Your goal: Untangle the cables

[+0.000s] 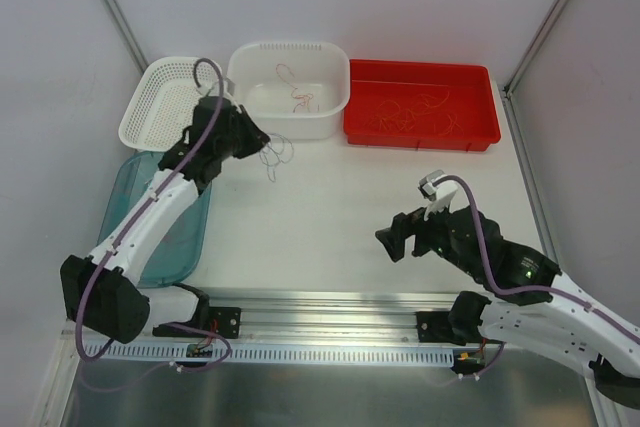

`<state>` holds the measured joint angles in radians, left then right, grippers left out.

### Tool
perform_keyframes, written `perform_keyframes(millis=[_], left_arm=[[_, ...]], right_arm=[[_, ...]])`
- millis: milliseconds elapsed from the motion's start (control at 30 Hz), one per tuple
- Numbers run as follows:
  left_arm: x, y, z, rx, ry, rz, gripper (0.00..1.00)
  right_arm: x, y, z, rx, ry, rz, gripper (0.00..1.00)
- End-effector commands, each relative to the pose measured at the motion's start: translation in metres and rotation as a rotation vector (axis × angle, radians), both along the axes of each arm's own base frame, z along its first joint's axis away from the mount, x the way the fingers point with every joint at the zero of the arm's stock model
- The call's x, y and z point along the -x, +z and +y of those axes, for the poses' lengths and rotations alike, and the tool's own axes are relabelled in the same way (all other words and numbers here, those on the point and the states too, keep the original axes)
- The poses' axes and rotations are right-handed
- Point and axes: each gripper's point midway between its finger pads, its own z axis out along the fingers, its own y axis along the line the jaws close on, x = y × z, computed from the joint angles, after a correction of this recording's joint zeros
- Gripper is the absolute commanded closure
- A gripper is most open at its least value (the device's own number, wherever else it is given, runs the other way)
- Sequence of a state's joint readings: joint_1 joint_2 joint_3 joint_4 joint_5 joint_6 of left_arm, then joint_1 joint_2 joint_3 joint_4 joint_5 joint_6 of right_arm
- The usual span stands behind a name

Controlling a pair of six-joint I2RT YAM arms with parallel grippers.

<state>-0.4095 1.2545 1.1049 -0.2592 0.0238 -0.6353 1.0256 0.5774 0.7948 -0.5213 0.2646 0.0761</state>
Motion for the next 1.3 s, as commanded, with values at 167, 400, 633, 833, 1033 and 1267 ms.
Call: perform_keyframes(millis=[167, 400, 633, 833, 1033, 1267], left_arm=[[-0.1, 0.043, 0.145, -0.044, 0.329, -0.075, 1.0], [-0.176, 0.01, 0.257, 0.074, 0.554, 0.019, 1.0], [-0.231, -0.038, 0.318, 0.175, 0.626, 0.079, 0.95], [-0.248, -0.041, 0.328, 0.18, 0.603, 0.057, 0.33], [-0.225, -0.019, 0.326, 0.121, 0.599, 0.029, 0.04], [-0.148, -0.012, 0.32, 0.019, 0.68, 0.058, 0.06]], right_arm=[[-0.017, 0.0, -0.033, 0.116, -0.144, -0.063, 0.03], [-0.025, -0.009, -0.039, 0.199, -0.18, -0.073, 0.03], [-0.031, -0.022, -0.039, 0.288, -0.181, -0.069, 0.03], [-0.031, -0.029, -0.038, 0.32, -0.174, -0.053, 0.03], [-0.027, -0.027, -0.032, 0.284, -0.156, -0.033, 0.03], [-0.019, -0.02, -0.039, 0.214, -0.165, -0.025, 0.03]])
